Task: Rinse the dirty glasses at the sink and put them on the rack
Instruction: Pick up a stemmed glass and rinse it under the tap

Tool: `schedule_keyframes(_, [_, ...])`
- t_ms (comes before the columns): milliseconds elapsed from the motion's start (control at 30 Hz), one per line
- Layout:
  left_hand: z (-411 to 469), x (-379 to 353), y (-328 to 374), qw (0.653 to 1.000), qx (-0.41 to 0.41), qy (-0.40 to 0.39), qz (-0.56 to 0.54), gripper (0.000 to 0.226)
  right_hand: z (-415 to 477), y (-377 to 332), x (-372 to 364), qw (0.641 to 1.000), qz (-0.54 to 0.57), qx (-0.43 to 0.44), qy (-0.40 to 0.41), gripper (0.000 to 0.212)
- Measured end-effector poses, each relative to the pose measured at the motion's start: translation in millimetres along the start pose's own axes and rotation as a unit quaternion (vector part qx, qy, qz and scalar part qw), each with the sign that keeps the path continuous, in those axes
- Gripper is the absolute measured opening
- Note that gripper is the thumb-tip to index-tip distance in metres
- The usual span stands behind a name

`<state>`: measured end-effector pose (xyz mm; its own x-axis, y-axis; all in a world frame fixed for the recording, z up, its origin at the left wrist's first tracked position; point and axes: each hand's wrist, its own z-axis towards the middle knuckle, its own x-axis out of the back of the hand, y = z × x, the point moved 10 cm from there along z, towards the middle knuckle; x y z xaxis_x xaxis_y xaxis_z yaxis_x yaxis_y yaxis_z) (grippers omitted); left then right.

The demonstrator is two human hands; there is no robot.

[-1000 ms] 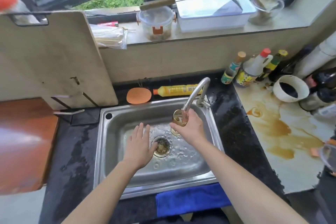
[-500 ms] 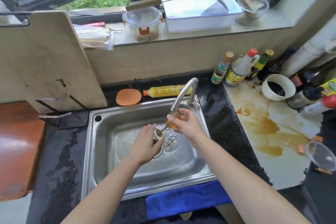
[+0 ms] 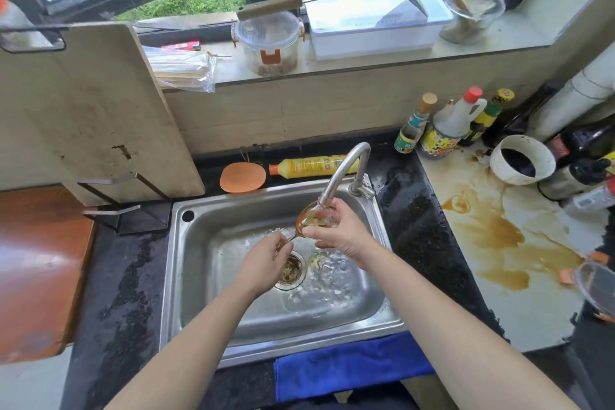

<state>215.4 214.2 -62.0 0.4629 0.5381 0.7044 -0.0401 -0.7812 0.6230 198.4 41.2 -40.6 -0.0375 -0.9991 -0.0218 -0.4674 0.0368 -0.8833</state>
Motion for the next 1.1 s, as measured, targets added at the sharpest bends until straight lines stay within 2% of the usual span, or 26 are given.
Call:
schedule_keyframes(133, [0,8,1,1.0,0.003,0.017,-0.005,0.014,2,-2,0,0.999,-0.029,0.004,0.013,0.05])
schedule_keyframes(267, [-4,13,-5,0.996,0.042,0.037,-0.065,0.022,4,9,3,0.999,-0.025,-0.03,0.001,0.078])
schedule_keyframes(333, [-6,14,-6,0.996,0.053,0.038,-0.068,0.027,4,13,5,0.999,-0.032,-0.035,-0.013,0.083])
schedule_keyframes(467, [-7,15,-14,0.989,0.082,0.037,-0.117,0.031,3,12,5,0.999,-0.022,-0.022,-0.024,0.066])
schedule_keyframes(600, [-7,15,-19,0.959,0.115,0.053,-0.253,0.04,3,6,0,0.999,-0.034,-0.02,-0.007,0.06])
schedule_keyframes(767, [-7,14,-20,0.938,0.14,0.049,-0.314,0.045,1,4,-1,0.999,-0.04,-0.01,-0.013,0.071])
schedule_keyframes(1000, [-6,5,-20,0.901,0.142,0.045,-0.407,0.052,-1,0,-3,0.998,-0.052,-0.025,0.003,0.064])
schedule_keyframes(1100, [-4,1,-21,0.888,0.156,0.04,-0.431,0.049,1,1,-5,0.999,-0.047,-0.015,-0.008,0.069])
